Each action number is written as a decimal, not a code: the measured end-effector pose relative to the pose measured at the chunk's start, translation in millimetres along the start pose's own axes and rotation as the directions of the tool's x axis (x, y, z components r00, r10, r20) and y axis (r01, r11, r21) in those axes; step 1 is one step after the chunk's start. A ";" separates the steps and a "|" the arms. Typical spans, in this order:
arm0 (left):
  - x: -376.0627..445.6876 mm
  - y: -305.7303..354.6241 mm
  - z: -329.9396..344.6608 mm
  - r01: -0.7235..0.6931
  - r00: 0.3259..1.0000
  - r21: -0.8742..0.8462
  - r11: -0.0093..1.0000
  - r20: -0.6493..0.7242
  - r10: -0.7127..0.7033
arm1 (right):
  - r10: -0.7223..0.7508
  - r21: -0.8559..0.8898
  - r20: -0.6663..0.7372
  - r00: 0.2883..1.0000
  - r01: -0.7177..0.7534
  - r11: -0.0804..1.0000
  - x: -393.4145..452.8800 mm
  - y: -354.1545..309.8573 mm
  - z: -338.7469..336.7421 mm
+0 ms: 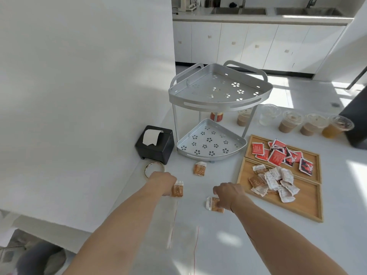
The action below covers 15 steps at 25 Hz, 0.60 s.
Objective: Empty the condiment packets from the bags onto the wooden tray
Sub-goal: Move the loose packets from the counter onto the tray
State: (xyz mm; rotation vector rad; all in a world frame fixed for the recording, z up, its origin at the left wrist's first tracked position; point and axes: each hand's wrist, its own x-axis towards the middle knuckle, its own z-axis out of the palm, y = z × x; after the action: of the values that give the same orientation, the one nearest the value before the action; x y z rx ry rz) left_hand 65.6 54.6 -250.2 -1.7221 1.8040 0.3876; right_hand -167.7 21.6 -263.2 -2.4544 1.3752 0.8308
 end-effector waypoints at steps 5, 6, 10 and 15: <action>25.5 5.3 7.5 -0.082 0.986 -0.001 0.997 -0.147 0.081 | 0.022 0.063 -0.030 0.999 -0.020 0.998 7.8 -13.6 19.4; 29.9 6.8 10.0 -0.099 0.983 0.003 0.995 -0.153 0.099 | 0.030 0.089 -0.031 0.999 -0.027 0.996 8.6 -15.7 23.5; 38.9 5.8 17.7 -0.137 0.983 -0.060 0.989 -0.134 0.128 | 0.042 0.150 -0.032 0.999 -0.037 0.988 11.5 -19.5 28.4; 51.9 3.3 16.1 -0.155 0.987 -0.228 0.961 0.006 0.161 | 0.062 0.299 0.058 0.996 -0.076 0.951 19.0 -17.2 25.8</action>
State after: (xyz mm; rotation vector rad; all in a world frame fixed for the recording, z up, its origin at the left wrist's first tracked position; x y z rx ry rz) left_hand 67.5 23.1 -294.6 -1.7173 1.9480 0.7035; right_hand -155.2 28.6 -296.7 -2.1531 1.4578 0.6343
